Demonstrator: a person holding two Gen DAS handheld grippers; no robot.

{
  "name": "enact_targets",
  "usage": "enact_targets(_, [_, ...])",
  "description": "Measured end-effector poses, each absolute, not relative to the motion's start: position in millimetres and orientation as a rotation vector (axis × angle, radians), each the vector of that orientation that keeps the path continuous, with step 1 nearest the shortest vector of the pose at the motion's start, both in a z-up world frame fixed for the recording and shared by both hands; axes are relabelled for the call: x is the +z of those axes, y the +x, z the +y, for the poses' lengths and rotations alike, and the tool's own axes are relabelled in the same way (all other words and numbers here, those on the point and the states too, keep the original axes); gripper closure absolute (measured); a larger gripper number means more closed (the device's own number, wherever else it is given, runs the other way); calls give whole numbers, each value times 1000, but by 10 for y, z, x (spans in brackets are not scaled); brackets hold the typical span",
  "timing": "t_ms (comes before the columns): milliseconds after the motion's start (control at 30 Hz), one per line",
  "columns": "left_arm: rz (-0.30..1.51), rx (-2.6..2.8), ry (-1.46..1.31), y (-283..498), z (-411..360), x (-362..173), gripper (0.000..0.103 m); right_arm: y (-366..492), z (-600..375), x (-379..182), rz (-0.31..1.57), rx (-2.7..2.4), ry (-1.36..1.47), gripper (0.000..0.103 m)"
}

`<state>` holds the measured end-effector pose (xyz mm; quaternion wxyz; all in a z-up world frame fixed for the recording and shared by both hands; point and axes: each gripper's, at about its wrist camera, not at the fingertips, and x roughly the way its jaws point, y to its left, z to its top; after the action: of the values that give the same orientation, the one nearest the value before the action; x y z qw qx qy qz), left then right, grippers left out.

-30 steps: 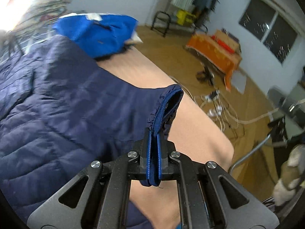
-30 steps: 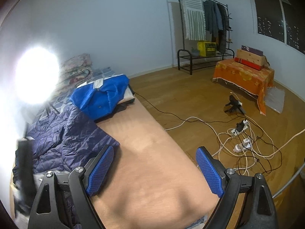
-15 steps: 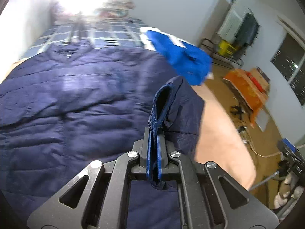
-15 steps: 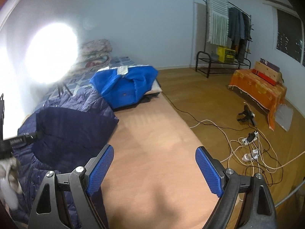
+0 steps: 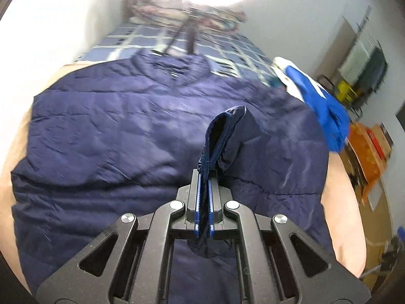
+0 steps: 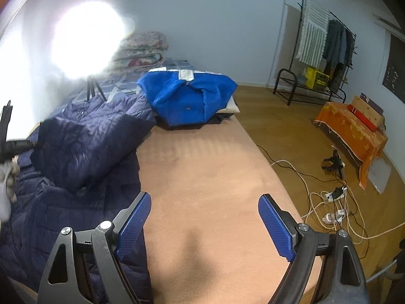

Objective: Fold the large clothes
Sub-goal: 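Fold the sleeve across the jacket front with the left gripper, then open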

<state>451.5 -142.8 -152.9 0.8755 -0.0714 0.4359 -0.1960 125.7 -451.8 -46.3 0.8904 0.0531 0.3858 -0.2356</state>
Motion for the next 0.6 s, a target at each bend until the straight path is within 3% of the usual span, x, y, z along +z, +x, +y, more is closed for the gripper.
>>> enact_targets(600, [893, -133, -285, 5573, -303, -1862, 101, 1520, -4297, -656, 865, -439, 47, 15])
